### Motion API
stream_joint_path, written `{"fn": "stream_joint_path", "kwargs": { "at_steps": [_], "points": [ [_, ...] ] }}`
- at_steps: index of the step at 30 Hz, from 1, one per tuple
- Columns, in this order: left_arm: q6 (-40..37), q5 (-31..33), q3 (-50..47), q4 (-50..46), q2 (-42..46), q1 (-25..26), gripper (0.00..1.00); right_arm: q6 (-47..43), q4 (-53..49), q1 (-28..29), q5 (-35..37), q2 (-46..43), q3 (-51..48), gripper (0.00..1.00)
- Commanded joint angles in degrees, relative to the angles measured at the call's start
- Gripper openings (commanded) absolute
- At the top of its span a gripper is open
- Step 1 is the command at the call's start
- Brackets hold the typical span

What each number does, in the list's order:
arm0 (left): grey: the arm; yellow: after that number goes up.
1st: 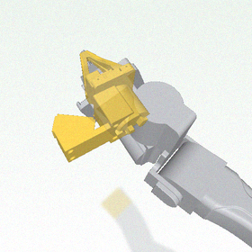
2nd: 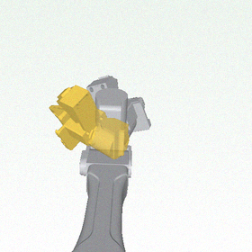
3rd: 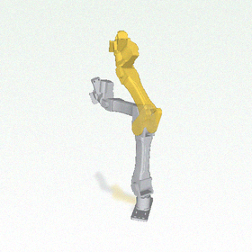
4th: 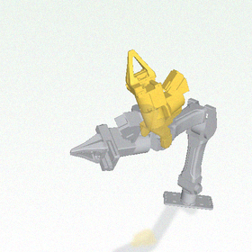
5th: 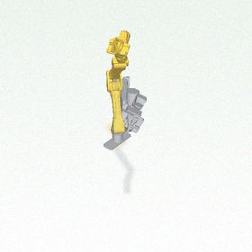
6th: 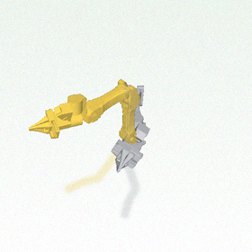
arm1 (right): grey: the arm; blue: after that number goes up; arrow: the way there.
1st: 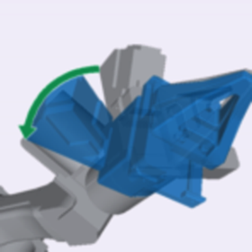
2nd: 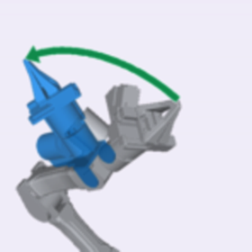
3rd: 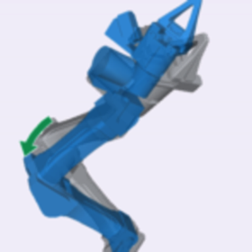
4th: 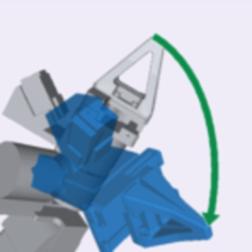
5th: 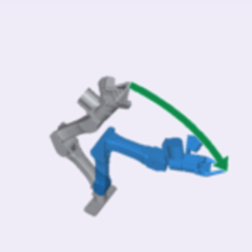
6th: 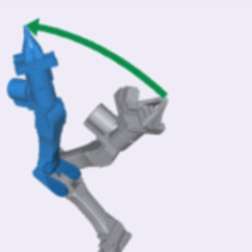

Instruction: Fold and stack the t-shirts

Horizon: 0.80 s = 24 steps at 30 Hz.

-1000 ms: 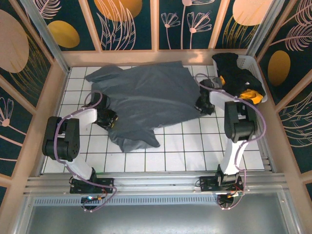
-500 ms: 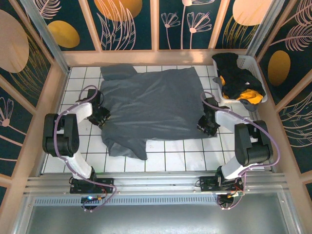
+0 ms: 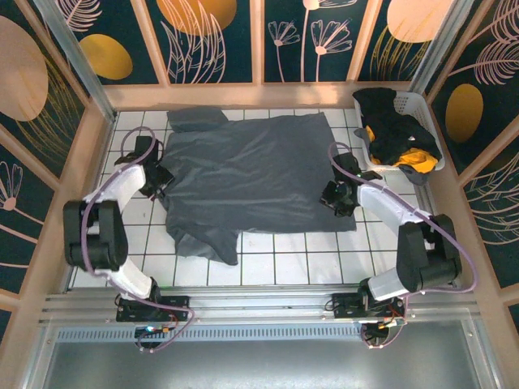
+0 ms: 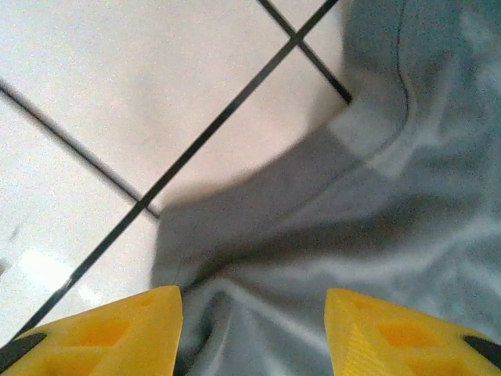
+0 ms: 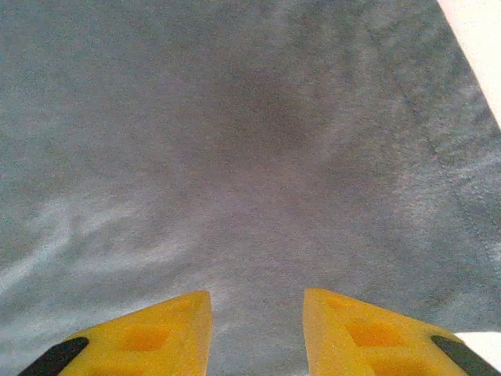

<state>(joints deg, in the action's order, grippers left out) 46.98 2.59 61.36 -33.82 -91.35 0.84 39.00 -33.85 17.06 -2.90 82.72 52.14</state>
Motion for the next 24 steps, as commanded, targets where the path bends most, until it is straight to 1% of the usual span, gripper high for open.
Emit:
{"fn": "stream_joint_path", "kwargs": {
  "at_steps": [1, 3, 4, 5, 7, 9, 15, 24],
  "points": [
    [2.9, -2.2, -7.0, -7.8, 7.0, 5.6, 0.49, -5.7, 1.7, 1.3, -0.3, -1.9, 2.0, 0.36],
    [4.9, -3.2, -11.1, -9.0, 9.9, 10.5, 0.49, -7.5, 2.5, 1.6, -0.5, -1.9, 2.3, 0.36],
    [6.0, -3.9, -13.2, -9.4, 10.9, 12.2, 0.49, -8.1, 3.1, 1.6, -0.9, -1.7, 2.3, 0.36],
    [6.9, -4.2, -15.1, -9.6, 11.7, 12.8, 0.49, -8.4, 3.6, 1.6, -1.5, -1.6, 2.4, 0.37],
    [7.9, -3.9, -18.8, -8.9, 13.9, 13.0, 0.49, -9.0, 4.7, 1.7, -2.7, -1.2, 2.3, 0.37],
    [7.7, -3.9, -20.0, -7.8, 14.6, 13.0, 0.51, -9.0, 5.7, 1.8, -3.8, -1.0, 1.9, 0.37],
    [6.9, -4.1, -19.7, -6.3, 12.3, 13.1, 0.52, -9.2, 6.3, 1.9, -4.4, -2.1, 0.6, 0.37],
    [5.2, -7.5, -20.3, -10.4, 14.6, 13.3, 0.51, -9.6, 6.2, 1.7, -3.5, -2.3, 0.3, 0.37]
  ]
}}
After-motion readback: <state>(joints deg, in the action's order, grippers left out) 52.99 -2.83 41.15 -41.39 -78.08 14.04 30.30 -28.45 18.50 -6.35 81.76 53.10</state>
